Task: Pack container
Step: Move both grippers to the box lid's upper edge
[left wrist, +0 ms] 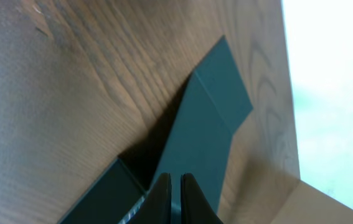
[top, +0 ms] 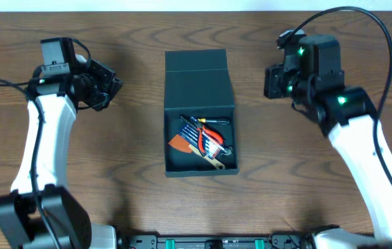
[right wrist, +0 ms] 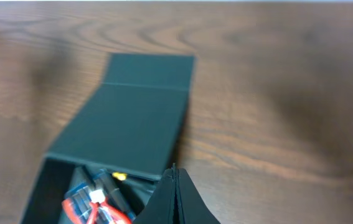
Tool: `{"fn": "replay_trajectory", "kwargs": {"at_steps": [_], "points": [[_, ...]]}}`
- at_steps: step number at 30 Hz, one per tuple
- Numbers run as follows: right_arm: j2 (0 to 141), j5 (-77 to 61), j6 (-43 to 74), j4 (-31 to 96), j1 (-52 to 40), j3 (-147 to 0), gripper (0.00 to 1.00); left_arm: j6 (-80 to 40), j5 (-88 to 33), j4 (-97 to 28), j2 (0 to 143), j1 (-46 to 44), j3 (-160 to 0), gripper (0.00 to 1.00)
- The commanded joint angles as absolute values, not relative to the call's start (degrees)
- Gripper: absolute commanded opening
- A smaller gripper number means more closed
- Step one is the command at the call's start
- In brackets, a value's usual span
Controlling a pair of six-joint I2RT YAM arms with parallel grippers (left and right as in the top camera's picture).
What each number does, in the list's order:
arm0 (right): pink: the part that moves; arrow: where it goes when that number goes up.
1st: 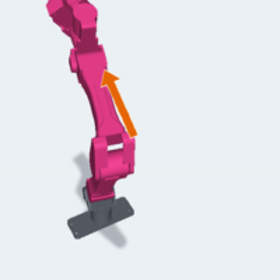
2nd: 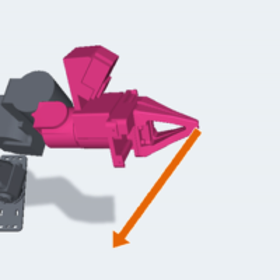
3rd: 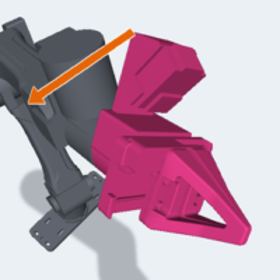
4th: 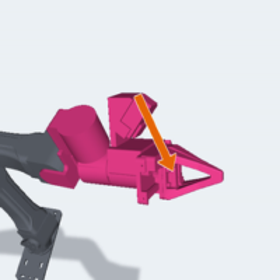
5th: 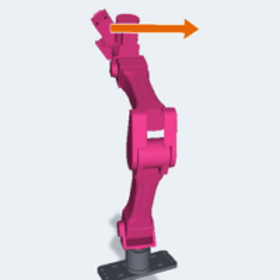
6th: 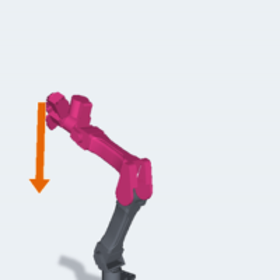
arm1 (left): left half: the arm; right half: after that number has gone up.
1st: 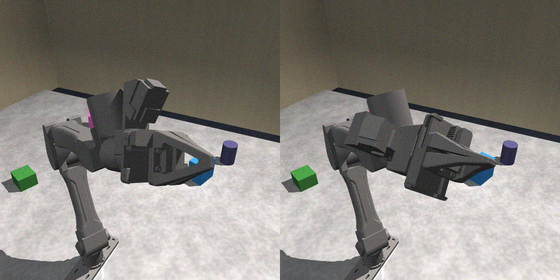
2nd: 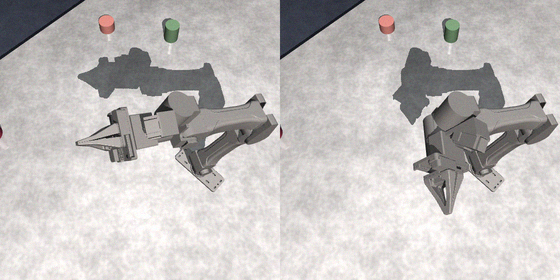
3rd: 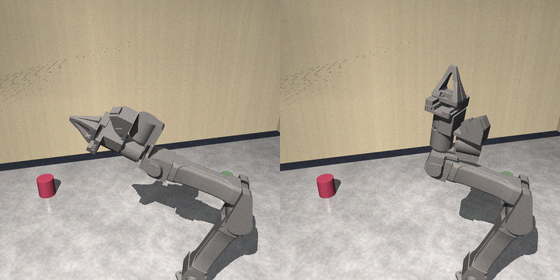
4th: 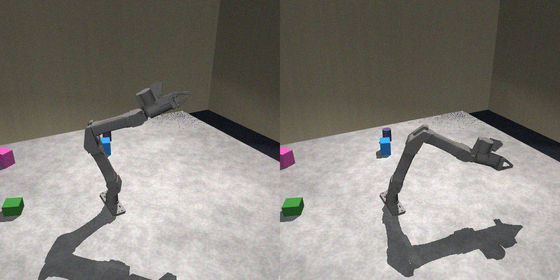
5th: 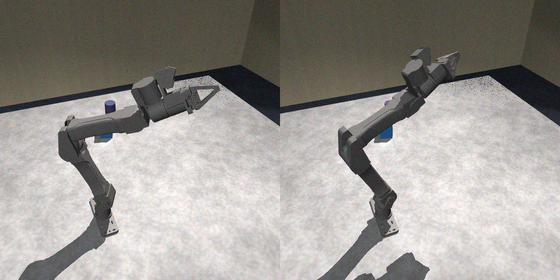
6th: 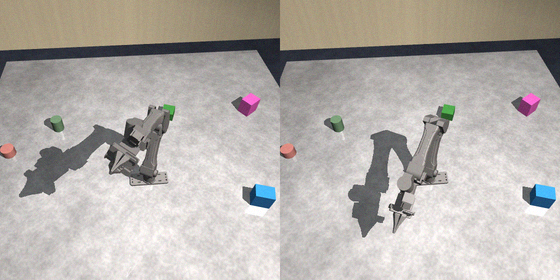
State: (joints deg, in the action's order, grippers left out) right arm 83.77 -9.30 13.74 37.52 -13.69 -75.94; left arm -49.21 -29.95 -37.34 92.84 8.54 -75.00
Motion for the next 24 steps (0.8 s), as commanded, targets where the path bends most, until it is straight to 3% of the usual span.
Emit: {"fn": "replay_trajectory", "kwargs": {"at_steps": [1,11,24], "points": [[89.97,-16.43,19.14,37.04,-10.37,-76.73,0.01,-48.56,-32.82,-36.62,96.75,8.82,-75.40,0.06],[108.47,-26.04,27.83,35.81,-8.56,-76.73,0.01,-48.49,-42.61,-35.53,110.37,8.82,-75.40,0.06],[119.85,-37.21,33.06,26.26,-9.45,-76.73,0.01,-48.51,-51.22,-30.24,120.11,5.98,-75.40,0.06]]}}
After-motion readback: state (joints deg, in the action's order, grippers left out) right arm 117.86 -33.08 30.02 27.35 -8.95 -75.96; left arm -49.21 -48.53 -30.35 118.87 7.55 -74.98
